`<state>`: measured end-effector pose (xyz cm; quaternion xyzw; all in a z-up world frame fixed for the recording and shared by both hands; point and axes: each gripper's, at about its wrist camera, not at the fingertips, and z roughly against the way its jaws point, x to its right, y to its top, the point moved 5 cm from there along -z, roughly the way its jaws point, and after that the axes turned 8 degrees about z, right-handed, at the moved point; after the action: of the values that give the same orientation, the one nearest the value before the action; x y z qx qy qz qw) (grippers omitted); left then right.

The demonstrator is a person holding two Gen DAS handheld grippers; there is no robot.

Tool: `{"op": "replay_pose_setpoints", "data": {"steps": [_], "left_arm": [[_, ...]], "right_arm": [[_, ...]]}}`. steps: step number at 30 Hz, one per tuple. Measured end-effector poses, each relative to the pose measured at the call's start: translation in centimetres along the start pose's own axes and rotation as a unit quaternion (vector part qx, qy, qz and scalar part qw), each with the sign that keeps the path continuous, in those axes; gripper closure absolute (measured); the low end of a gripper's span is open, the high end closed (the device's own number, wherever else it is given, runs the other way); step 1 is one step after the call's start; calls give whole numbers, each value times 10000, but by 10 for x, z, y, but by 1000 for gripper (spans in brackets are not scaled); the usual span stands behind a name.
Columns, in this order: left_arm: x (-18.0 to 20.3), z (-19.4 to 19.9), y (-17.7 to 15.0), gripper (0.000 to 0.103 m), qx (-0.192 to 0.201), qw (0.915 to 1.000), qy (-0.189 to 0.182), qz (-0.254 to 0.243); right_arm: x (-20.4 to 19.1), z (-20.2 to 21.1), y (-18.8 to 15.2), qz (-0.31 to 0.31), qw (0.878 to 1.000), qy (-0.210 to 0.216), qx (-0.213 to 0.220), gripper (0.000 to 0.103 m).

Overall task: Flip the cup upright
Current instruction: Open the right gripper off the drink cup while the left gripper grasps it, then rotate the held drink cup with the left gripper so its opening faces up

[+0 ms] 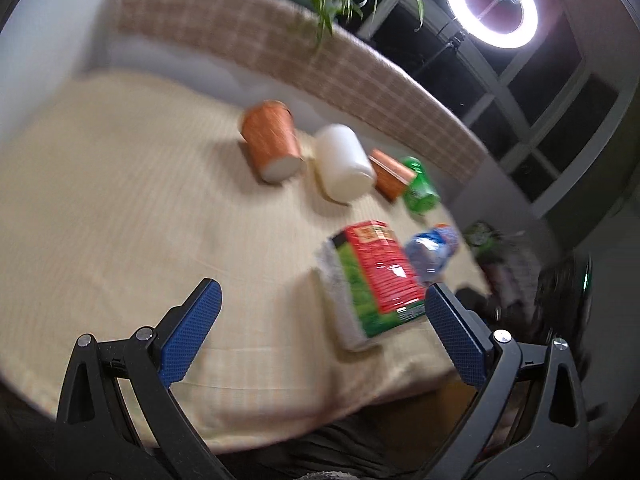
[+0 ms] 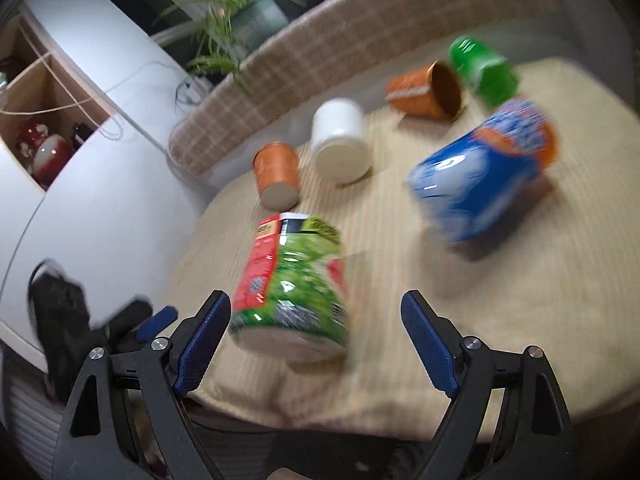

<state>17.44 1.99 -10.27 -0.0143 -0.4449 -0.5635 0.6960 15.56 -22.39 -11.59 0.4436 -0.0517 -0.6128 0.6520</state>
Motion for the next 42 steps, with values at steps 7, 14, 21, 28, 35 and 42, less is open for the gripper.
{"op": "replay_pose_setpoints", "data": {"steps": [7, 14, 21, 28, 35, 42], "left_arm": [[4, -42, 13, 0, -845, 9903, -633, 899], [16, -76, 9, 0, -1268, 9841, -699, 1031], [20, -100, 2, 1, -1590, 9802, -613, 1005], [22, -110, -7, 2, -1780, 9776, -560, 978], [20, -118, -11, 14, -1940, 9734, -576, 1077], [25, -116, -11, 16, -1830, 9776, -553, 878]], "right_arm": [[33, 40, -38, -140, 9978, -632, 109, 15], [58, 53, -54, -506, 9956, -776, 112, 15], [53, 53, -54, -403, 9959, -797, 139, 15], [62, 55, -56, -512, 9943, -914, 170, 15], [65, 58, -58, -523, 9934, -1001, 198, 15], [68, 60, -57, -597, 9920, -1082, 253, 15]]}}
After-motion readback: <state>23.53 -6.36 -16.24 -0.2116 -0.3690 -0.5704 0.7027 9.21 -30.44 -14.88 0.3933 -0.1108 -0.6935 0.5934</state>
